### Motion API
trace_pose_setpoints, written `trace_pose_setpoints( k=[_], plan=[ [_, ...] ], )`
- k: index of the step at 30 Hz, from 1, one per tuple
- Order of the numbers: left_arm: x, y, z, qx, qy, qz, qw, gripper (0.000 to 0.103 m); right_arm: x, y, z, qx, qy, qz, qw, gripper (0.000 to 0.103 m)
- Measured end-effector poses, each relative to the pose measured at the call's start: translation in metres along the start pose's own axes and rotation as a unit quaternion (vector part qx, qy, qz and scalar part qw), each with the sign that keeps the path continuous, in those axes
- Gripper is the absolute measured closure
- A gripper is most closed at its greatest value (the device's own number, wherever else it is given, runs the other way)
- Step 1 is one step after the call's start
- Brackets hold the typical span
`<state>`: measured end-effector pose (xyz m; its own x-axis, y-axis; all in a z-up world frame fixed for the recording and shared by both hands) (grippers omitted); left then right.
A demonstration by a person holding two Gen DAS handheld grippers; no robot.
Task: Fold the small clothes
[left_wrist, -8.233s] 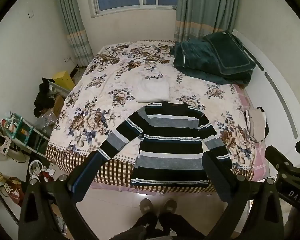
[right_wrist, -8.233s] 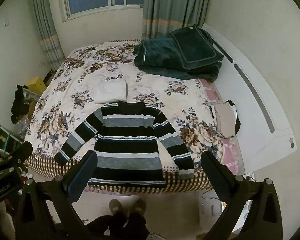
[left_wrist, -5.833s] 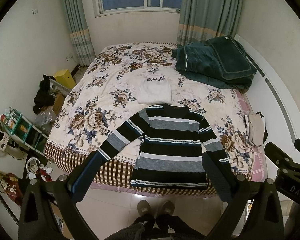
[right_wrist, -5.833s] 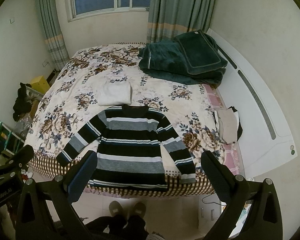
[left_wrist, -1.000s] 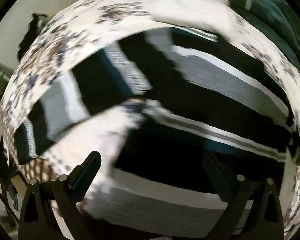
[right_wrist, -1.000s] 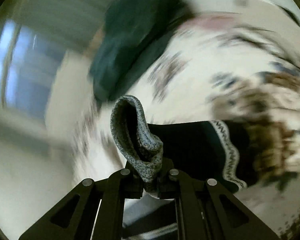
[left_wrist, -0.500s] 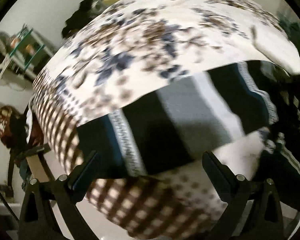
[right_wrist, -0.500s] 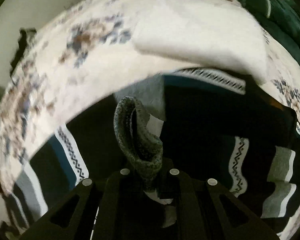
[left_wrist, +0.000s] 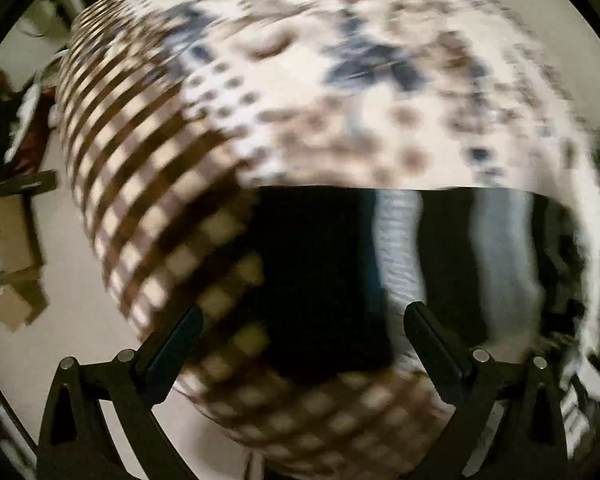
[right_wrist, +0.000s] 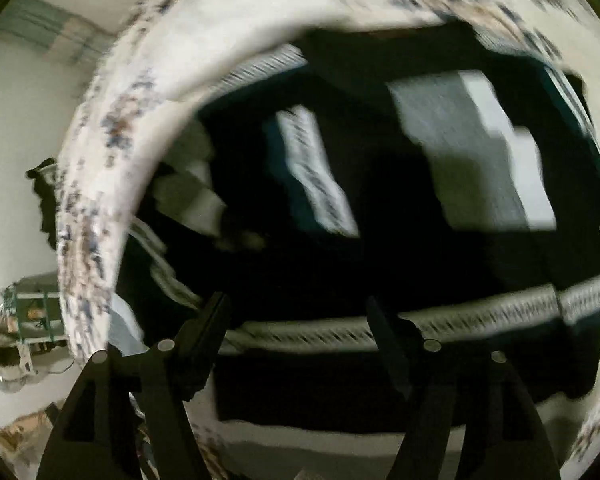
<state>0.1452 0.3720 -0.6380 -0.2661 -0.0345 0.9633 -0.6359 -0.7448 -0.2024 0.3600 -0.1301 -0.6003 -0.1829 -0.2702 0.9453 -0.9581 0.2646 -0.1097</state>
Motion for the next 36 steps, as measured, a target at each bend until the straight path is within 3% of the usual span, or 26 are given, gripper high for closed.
trace_pose_setpoints(
  k=[4, 6, 8, 9, 15, 21, 24, 27, 28, 29, 31, 36],
  plan=[
    [-0.026, -0.003, 0.003, 0.016, 0.018, -0.001, 0.9997, 0.004, -0.027, 0.024, 0.006, -0.002, 0.008, -0.021, 1.000, 0.031],
    [-0.022, -0.009, 0.017, -0.016, 0.001, 0.026, 0.9995, 0.030, -0.037, 0.032, -0.002, 0.004, 0.011, -0.027, 1.000, 0.031],
    [-0.012, -0.021, 0.025, -0.030, -0.013, 0.045, 0.9984, 0.094, -0.044, 0.035, -0.016, 0.008, 0.007, -0.031, 0.999, 0.031],
    [-0.005, -0.029, 0.025, -0.020, 0.000, 0.053, 0.9984, 0.097, -0.046, 0.036, -0.023, 0.010, 0.004, -0.031, 0.999, 0.031],
    [0.050, -0.106, 0.012, 0.043, 0.073, 0.131, 0.9878, 0.098, -0.048, 0.035, -0.074, 0.035, -0.023, -0.026, 0.999, 0.031],
    [0.035, -0.163, 0.021, 0.047, 0.099, 0.147, 0.9830, 0.097, -0.065, 0.035, -0.113, 0.045, -0.034, -0.027, 0.998, 0.031],
    [0.027, -0.172, 0.027, 0.053, 0.098, 0.144, 0.9833, 0.097, -0.068, 0.026, -0.117, 0.052, 0.011, -0.007, 0.999, 0.031],
    [0.042, -0.177, 0.045, 0.031, 0.092, 0.158, 0.9827, 0.097, -0.061, 0.006, -0.105, 0.080, 0.150, 0.028, 0.985, 0.030],
    [0.049, -0.177, 0.052, 0.019, 0.090, 0.163, 0.9823, 0.098, -0.057, -0.002, -0.100, 0.080, 0.175, 0.040, 0.980, 0.025],
    [0.057, -0.176, 0.063, 0.002, 0.084, 0.168, 0.9823, 0.098, -0.052, -0.009, -0.095, 0.079, 0.190, 0.050, 0.977, 0.013],
    [0.076, -0.174, 0.088, -0.036, 0.076, 0.179, 0.9803, 0.098, -0.042, -0.026, -0.088, 0.083, 0.202, 0.061, 0.974, 0.001],
    [0.114, -0.154, 0.169, -0.125, 0.083, 0.191, 0.9702, 0.097, -0.008, -0.053, -0.056, 0.059, 0.188, 0.087, 0.977, 0.001]
  ],
)
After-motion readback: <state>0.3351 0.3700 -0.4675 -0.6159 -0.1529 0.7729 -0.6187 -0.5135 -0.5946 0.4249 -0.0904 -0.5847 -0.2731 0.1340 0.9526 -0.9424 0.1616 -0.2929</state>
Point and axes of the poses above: each gripper's, at about its wrist camera, not at the fingertips, and x roughly against the way its jaws point, z to its right, y to its underside, the point moved 5 cm from there along -x, roughly the way its jaws point, and after that the axes turned 6 degrees about z, right-handed, at the moved point
